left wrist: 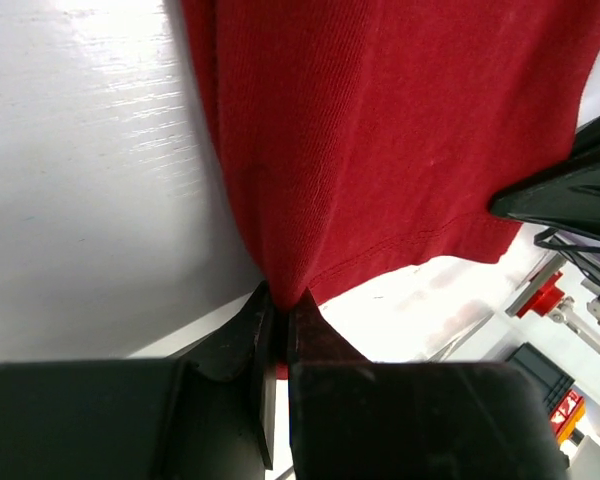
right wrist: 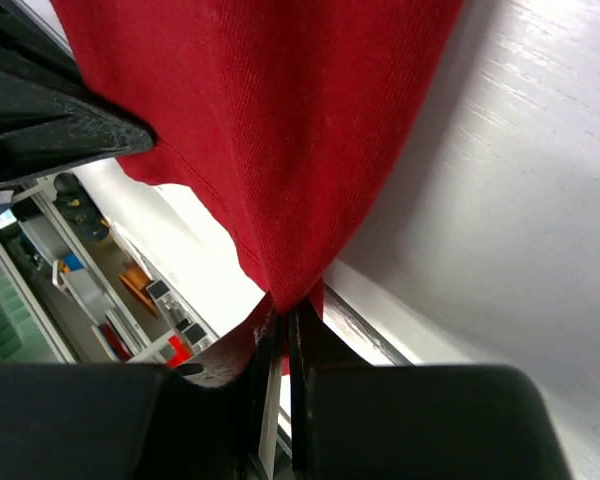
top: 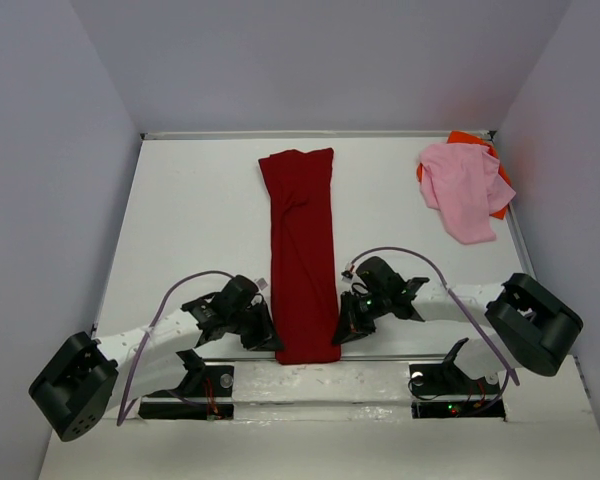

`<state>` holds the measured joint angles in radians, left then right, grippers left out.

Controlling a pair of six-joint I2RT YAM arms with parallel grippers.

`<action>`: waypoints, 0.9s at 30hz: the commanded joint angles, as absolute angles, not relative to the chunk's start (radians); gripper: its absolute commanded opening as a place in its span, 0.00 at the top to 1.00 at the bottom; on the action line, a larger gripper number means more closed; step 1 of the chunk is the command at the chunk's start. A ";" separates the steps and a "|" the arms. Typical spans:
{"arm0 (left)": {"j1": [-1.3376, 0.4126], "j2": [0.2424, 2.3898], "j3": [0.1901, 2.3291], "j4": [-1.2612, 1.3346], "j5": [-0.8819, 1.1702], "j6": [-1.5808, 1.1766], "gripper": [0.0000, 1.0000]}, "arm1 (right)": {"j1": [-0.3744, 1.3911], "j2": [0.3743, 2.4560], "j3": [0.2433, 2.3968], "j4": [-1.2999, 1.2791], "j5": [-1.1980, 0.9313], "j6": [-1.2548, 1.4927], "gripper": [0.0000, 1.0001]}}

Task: Fold and stack the t-shirts
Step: Grab the bottom of the folded rectangular tshirt with both arms

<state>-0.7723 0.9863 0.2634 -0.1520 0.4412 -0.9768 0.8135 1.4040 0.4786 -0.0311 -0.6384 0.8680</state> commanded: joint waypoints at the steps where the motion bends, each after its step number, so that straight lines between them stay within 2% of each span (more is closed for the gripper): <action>1: -0.776 0.977 0.262 -0.190 0.472 -0.957 0.91 | 0.824 1.381 0.534 -0.103 -0.632 0.850 0.91; 14: -0.753 0.948 0.386 -0.314 0.413 -0.911 0.90 | 0.824 1.396 0.672 -0.224 -0.640 0.819 0.92; 27: -0.511 1.077 0.578 -0.413 0.422 -0.695 0.90 | 0.716 1.482 0.790 -0.294 -0.657 0.717 0.94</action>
<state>-0.5442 1.0443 0.5148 -0.3737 0.4168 -0.7837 0.7475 1.4563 0.7109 -0.2581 -0.6437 0.7769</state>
